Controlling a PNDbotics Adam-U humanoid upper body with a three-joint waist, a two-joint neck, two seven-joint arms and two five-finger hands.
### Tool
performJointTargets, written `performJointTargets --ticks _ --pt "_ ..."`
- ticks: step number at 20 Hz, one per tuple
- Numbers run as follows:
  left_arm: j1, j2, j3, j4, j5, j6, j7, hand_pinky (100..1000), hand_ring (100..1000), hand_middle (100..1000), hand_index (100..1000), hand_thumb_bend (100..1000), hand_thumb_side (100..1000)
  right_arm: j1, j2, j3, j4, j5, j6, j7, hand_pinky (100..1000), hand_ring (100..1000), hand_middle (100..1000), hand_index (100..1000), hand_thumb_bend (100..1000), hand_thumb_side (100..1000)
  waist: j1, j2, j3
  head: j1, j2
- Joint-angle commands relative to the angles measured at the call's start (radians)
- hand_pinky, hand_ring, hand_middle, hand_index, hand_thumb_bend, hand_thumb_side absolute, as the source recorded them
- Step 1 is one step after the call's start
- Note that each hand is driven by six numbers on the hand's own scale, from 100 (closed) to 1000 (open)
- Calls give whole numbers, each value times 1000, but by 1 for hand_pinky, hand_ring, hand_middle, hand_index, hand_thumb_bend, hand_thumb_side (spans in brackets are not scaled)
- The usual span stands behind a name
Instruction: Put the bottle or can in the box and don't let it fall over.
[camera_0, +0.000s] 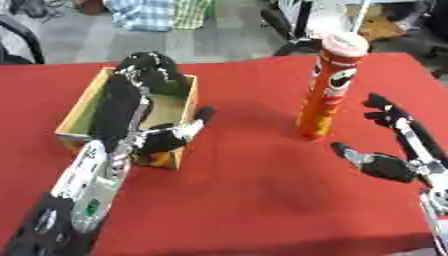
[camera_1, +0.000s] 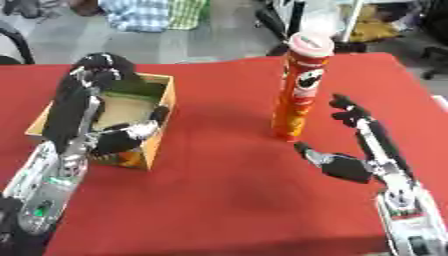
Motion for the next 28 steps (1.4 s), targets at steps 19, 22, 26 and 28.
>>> performJointTargets --ticks 19,22,26,28 --pt "-100 31 41 83 99 -7 -132 768 607 587 600 445 565 -118 -46 11 128 -116 32 -36 885 849 886 982 512 344 10 -27 -1 -8 7" --pt "-117 35 45 96 106 -11 -141 768 608 588 600 447 567 -135 -46 9 146 -128 36 -42 885 849 885 981 513 344 11 -27 -2 -8 8" --pt "-141 40 52 115 110 -18 -152 769 610 591 601 448 568 -158 -49 8 170 -142 41 -47 884 848 885 980 511 344 11 -26 -2 -8 10" --pt "-152 41 56 128 109 -19 -156 769 610 590 602 445 569 -169 -50 8 183 -151 42 -49 884 848 885 980 513 343 11 -26 -2 -8 10"
